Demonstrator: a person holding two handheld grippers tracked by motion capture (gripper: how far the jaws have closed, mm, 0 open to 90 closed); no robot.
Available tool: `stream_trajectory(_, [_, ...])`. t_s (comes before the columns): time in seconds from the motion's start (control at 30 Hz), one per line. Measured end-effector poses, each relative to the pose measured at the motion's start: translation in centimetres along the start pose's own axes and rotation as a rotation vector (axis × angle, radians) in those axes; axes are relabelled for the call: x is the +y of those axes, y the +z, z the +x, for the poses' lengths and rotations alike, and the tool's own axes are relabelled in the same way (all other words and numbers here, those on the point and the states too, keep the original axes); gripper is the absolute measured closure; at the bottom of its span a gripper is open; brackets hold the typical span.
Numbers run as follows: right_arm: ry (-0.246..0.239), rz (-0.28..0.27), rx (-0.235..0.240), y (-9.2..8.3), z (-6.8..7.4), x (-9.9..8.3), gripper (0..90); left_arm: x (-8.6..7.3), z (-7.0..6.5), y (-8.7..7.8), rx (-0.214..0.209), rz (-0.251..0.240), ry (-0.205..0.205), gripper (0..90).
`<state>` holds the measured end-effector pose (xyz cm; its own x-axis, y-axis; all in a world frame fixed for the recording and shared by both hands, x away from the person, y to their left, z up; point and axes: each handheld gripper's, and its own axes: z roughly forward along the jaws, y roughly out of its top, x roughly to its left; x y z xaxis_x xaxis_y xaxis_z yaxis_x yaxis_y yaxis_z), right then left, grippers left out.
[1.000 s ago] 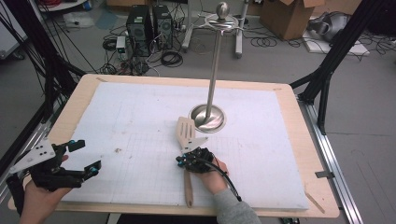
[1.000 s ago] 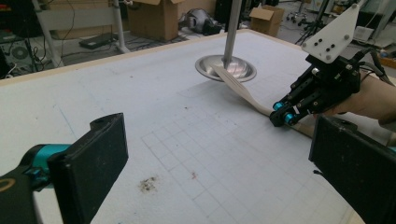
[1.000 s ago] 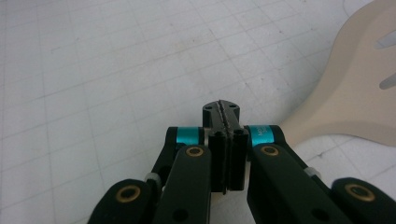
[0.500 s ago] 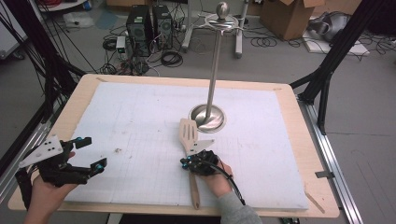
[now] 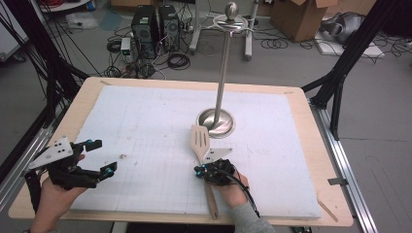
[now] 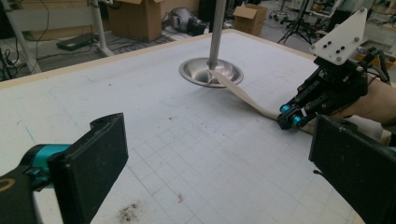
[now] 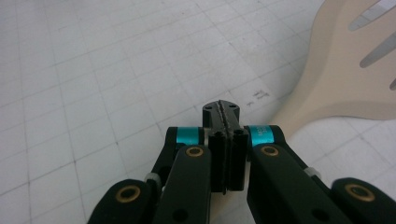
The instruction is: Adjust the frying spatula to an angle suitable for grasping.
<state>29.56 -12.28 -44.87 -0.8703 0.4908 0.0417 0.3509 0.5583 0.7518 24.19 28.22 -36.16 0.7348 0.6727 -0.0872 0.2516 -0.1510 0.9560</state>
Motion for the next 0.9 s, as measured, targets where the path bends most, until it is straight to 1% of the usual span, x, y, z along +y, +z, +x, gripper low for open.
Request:
stream_trajectory(0.1, [0.003, -0.002, -0.008, -0.3, -0.1, -0.3, 90.0, 0.1, 0.0, 0.2, -0.003, -0.001, 0.002, 5.0])
stream_trajectory(0.27, [0.013, -0.004, -0.019, -0.9, -0.3, -0.8, 90.0, 0.4, 0.0, 0.9, -0.022, 0.0, 0.009, 5.1])
stream_trajectory(0.33, [0.019, -0.002, -0.024, -1.1, -0.3, -0.9, 90.0, 0.4, 0.0, 1.0, -0.024, -0.003, 0.007, 5.1])
stream_trajectory(0.37, [0.025, -0.003, -0.027, -1.2, -0.3, -1.1, 90.0, 0.5, 0.0, 1.1, -0.028, -0.001, 0.013, 5.0])
stream_trajectory(0.4, [0.024, -0.003, -0.033, -1.4, -0.4, -1.2, 90.0, 0.5, 0.0, 1.3, -0.031, -0.003, 0.009, 5.0])
stream_trajectory(0.47, [0.034, -0.004, -0.036, -1.6, -0.5, -1.4, 90.0, 0.7, 0.0, 1.7, -0.04, 0.0, 0.013, 5.1])
stream_trajectory(0.53, [0.039, -0.008, -0.041, -1.8, -0.6, -1.6, 90.0, 0.7, 0.0, 1.8, -0.039, -0.002, 0.013, 5.1])
stream_trajectory(0.57, [0.039, -0.008, -0.041, -1.8, -0.6, -1.6, 90.0, 0.7, 0.0, 2.0, -0.046, 0.0, 0.012, 5.1])
stream_trajectory(0.63, [0.054, -0.008, -0.054, -2.3, -0.7, -2.0, 90.0, 0.8, 0.0, 2.3, -0.049, 0.002, 0.017, 5.0])
stream_trajectory(0.9, [0.08, -0.013, -0.081, -3.3, -1.1, -2.9, 90.0, 1.1, 0.0, 3.3, -0.075, 0.005, 0.02, 5.1])
